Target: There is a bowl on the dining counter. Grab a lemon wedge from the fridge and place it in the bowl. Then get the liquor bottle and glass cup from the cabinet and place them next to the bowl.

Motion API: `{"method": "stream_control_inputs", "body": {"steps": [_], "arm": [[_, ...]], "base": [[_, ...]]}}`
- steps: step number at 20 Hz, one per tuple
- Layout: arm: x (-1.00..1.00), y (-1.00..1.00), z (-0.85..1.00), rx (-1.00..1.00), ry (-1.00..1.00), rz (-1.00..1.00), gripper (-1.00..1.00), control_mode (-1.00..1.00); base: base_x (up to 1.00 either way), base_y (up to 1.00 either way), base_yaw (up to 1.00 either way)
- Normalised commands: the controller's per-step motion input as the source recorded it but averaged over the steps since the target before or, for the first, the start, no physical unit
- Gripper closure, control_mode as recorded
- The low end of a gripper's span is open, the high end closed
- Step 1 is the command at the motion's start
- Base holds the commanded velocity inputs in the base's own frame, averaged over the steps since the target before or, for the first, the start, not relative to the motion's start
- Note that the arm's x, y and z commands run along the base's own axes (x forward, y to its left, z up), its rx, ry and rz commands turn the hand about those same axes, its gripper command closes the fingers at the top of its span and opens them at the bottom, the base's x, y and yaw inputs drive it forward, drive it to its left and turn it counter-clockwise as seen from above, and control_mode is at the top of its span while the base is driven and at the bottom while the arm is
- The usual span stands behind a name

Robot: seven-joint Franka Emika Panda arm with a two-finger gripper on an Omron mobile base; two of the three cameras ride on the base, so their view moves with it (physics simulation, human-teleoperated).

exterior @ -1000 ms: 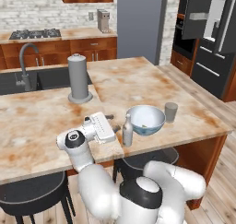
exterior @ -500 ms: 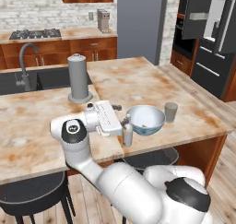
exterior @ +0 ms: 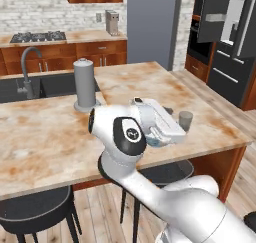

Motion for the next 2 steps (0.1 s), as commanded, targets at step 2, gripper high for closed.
{"method": "stream_control_inputs", "body": {"steps": [2], "arm": [[-0.78, -1.0, 0.13, 0.23, 0.03, 0.2, -1.0, -1.0]], "base": [[0.0, 0.0, 0.0]]}}
